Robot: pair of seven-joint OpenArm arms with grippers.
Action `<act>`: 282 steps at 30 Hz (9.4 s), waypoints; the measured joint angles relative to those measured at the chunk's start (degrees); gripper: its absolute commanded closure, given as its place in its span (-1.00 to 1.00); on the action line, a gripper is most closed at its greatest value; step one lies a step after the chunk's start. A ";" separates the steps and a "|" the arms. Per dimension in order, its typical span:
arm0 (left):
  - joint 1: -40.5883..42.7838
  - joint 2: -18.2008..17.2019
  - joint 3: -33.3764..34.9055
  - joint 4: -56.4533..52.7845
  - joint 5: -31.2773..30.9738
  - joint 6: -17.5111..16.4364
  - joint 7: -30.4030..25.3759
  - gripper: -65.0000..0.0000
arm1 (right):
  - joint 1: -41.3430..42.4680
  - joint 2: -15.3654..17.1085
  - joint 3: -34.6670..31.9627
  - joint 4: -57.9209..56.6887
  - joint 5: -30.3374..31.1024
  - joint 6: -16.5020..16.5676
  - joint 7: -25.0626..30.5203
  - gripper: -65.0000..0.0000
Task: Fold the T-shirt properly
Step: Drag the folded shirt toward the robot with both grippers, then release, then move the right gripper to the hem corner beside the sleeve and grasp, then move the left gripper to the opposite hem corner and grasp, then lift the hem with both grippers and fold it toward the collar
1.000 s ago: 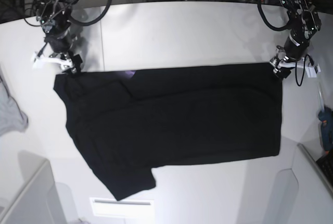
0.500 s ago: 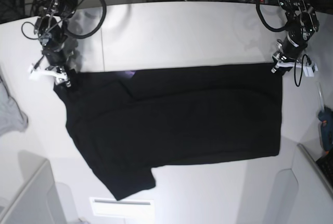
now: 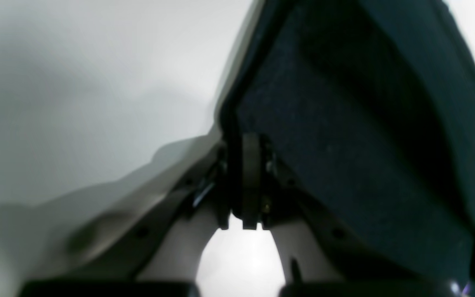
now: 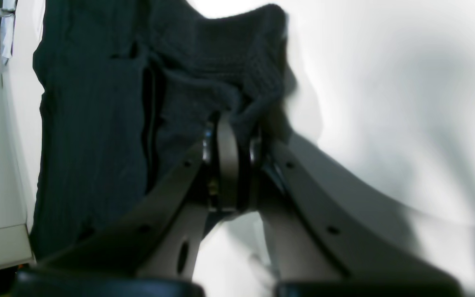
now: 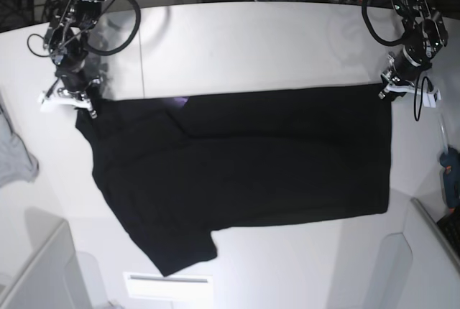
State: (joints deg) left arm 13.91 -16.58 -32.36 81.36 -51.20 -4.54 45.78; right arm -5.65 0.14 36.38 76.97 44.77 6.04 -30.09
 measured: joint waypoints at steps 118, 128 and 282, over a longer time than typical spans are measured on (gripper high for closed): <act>14.36 -0.92 -18.93 22.51 1.49 -1.73 2.54 1.00 | 17.90 10.71 -22.21 -3.65 -10.99 -3.63 -7.67 0.15; 14.53 -0.72 -18.73 22.49 1.49 -1.70 2.93 0.42 | 35.76 12.22 -25.88 -30.16 -16.65 -0.68 -6.12 -0.16; -16.92 -8.50 16.06 -2.60 2.86 -1.75 0.76 1.00 | 19.28 11.98 -29.11 -6.64 -19.96 3.39 -2.95 1.00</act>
State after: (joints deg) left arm -3.01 -25.08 -16.29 78.76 -48.34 -6.28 46.54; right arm 13.63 12.12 7.27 70.32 24.82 9.43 -33.04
